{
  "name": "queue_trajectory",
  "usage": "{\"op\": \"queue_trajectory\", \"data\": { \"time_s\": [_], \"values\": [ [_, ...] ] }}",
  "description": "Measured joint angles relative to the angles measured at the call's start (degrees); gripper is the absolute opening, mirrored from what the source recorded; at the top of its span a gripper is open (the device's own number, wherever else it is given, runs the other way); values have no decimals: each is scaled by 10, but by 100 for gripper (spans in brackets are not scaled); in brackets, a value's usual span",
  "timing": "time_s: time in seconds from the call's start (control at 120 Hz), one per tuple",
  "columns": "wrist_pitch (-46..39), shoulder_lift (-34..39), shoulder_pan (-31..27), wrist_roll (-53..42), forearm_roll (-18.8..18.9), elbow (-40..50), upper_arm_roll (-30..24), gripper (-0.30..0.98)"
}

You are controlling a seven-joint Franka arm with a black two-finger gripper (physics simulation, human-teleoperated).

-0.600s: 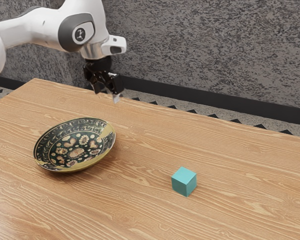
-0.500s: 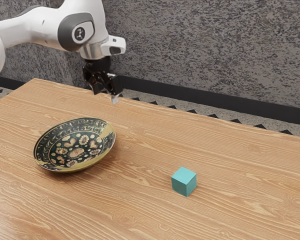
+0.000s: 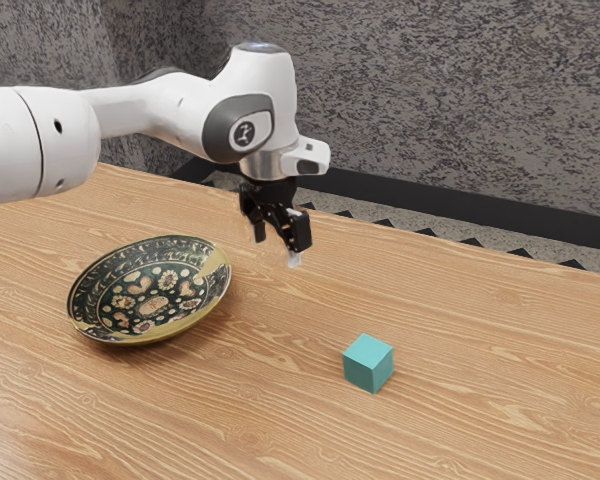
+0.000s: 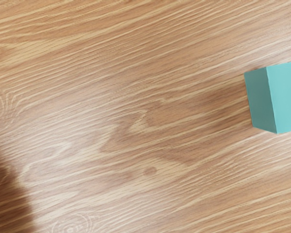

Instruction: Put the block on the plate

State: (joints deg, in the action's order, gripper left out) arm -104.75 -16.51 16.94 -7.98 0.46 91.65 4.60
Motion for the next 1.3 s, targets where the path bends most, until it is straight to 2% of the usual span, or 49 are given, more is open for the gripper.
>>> {"op": "queue_trajectory", "data": {
  "time_s": [0.192,0.467,0.867,1.092,1.3],
  "values": [
    [-29,-24,93,34,-12,0,45,69],
    [-71,-81,147,114,-38,-1,46,69],
    [-157,-137,163,230,-43,6,45,69],
    [-205,-139,161,272,-13,32,38,69],
    [-228,-147,156,299,-3,47,35,69]
  ]
}}
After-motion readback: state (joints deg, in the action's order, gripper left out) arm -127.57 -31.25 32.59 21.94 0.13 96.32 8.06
